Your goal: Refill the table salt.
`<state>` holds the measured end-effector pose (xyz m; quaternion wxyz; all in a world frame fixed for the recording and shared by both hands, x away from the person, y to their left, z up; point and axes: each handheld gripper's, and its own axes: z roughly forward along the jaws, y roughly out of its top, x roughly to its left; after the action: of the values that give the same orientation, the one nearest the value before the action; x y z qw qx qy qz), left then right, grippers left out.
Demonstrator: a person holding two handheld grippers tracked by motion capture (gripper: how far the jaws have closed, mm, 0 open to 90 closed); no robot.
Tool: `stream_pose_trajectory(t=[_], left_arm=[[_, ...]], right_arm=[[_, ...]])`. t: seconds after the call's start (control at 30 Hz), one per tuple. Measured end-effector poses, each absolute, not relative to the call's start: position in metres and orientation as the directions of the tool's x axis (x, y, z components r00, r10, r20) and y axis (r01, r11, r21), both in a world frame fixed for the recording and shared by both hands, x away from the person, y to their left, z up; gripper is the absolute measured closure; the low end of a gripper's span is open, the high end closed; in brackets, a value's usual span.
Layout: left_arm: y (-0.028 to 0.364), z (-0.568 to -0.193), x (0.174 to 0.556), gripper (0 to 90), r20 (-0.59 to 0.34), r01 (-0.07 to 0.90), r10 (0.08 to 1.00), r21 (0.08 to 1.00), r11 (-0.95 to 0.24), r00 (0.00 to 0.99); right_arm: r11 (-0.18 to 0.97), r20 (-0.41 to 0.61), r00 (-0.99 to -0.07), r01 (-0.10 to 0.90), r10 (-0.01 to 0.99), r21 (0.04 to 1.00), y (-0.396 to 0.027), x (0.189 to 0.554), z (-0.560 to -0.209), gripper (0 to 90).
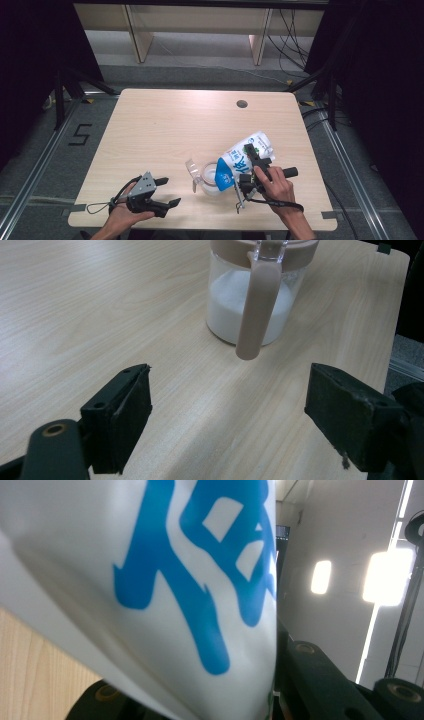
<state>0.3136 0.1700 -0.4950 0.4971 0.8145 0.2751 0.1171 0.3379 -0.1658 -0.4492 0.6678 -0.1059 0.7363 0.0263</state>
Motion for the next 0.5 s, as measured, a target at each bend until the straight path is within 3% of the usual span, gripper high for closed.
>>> stream_pose_trajectory(t=[0.5], left_arm=[[0.1698, -0.495, 0.3134, 17.9, -0.085, 0.334, 0.566, 0.875, -0.352, 0.82]], right_arm=[[0.974, -0.989, -0.077, -0.198, -0.125, -0.107, -0.1655, 0.3383, -0.4502, 77.5]])
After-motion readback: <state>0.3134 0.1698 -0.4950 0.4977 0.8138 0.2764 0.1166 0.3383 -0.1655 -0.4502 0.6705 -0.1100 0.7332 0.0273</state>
